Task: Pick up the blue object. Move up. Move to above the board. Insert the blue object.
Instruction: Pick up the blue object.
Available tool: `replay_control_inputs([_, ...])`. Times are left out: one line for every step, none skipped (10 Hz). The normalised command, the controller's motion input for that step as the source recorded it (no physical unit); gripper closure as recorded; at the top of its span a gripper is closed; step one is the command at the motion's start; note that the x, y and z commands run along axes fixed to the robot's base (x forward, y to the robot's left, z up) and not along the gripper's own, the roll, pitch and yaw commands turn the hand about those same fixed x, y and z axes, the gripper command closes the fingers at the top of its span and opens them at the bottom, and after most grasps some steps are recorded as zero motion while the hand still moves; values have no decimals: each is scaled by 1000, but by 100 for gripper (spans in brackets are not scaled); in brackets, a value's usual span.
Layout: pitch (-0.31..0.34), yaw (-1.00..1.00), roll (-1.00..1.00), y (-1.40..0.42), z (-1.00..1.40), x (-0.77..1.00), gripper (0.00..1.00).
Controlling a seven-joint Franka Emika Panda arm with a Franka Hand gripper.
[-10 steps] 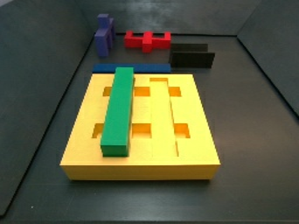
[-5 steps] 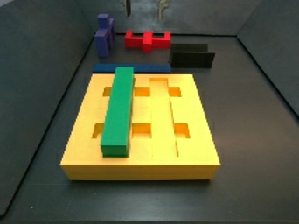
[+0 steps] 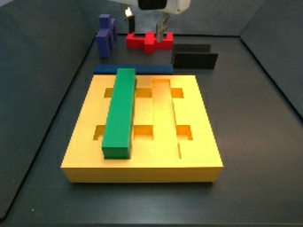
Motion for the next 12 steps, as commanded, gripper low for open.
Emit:
replay_control_inputs([-36, -929, -47, -109, -460, -14, 0])
replay_control_inputs([-36, -940, -36, 0, -363, -103, 0])
replay_control_inputs([-64, -906, -51, 0, -277, -226, 0])
replay_control_inputs([-66, -900, -57, 0, -289, -234, 0])
replay_control_inputs([-39, -929, -53, 0, -214, -169, 0])
replay_control_inputs([-27, -940, -69, 0, -174, -114, 0])
replay_control_inputs([-7, -946, -50, -6, -106, -46, 0])
replay_control_inputs([0, -951, 0, -160, -103, 0, 0])
replay_control_inputs([0, -934, 0, -203, -117, 0, 0])
replay_control_inputs([0, -900, 31, -183, -134, 0, 0])
replay_control_inputs([0, -786, 107, -169, -140, -126, 0])
replay_control_inputs([-10, -703, 147, -20, -189, -226, 0])
